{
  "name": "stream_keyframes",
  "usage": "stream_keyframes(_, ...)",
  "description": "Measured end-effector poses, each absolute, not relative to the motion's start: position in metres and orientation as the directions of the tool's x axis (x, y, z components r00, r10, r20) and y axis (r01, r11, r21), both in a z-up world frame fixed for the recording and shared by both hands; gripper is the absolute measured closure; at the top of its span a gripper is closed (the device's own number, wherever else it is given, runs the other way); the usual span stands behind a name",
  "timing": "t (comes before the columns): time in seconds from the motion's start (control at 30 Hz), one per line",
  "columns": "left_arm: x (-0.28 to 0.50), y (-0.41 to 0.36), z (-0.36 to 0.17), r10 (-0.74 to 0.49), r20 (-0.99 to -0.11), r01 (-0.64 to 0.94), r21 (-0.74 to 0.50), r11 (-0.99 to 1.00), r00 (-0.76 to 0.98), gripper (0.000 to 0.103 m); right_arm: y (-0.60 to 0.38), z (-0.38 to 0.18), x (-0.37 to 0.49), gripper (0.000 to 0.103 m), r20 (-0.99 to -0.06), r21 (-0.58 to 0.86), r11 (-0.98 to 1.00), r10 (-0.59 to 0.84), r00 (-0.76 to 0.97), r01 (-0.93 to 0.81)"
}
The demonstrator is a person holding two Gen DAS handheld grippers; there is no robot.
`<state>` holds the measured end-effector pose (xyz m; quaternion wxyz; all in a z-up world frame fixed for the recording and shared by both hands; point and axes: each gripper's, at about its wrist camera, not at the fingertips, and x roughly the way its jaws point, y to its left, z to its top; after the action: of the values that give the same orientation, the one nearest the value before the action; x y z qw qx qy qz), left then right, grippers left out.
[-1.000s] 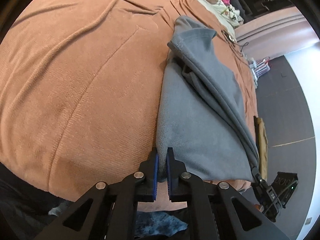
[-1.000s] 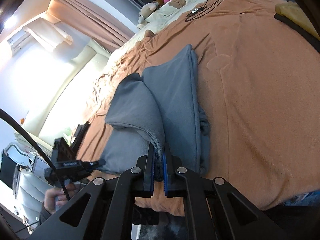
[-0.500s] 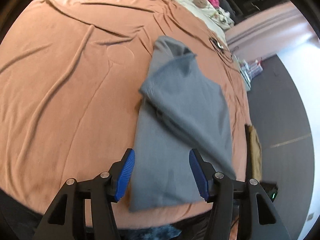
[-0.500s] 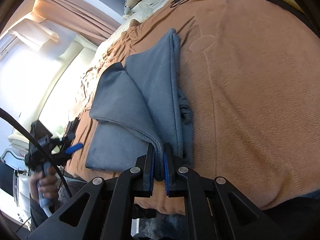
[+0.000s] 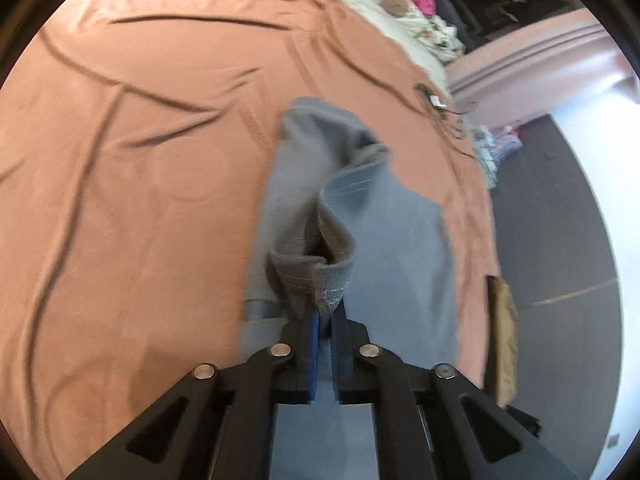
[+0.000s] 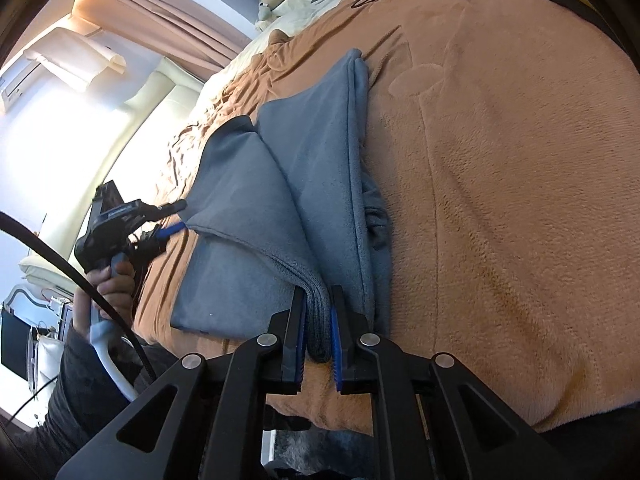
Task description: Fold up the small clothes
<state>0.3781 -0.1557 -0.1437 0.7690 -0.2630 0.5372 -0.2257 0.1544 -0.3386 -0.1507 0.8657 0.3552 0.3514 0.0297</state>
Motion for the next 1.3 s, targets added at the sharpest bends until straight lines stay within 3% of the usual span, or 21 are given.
stream_keyframes(0.3, 0.398, -0.209, -0.077, -0.749, -0.591, 0.237, -0.714, 0.659, 0.302, 0.099, -0.333, -0.151, 0.159, 0.096, -0.587, 0.618, 0.766, 0.297, 0.753, 0.179)
stream_keyframes(0.57, 0.426, -0.267, -0.04, -0.755, -0.59, 0.319, -0.684, 0.655, 0.286, 0.099, -0.33, -0.151, 0.155, 0.098, -0.582, 0.611, 0.771, 0.287, 0.761, 0.176)
stream_keyframes(0.97, 0.469, -0.348, -0.046, -0.689, -0.68, 0.377, -0.587, 0.716, 0.25, 0.099, -0.337, -0.157, 0.153, 0.099, -0.562, 0.641, 0.746, 0.301, 0.771, 0.177)
stream_keyframes(1.3, 0.507, -0.408, -0.087, -0.6, -0.775, 0.393, -0.497, 0.773, 0.199, 0.099, -0.341, -0.161, 0.153, 0.099, -0.547, 0.666, 0.728, 0.326, 0.771, 0.165)
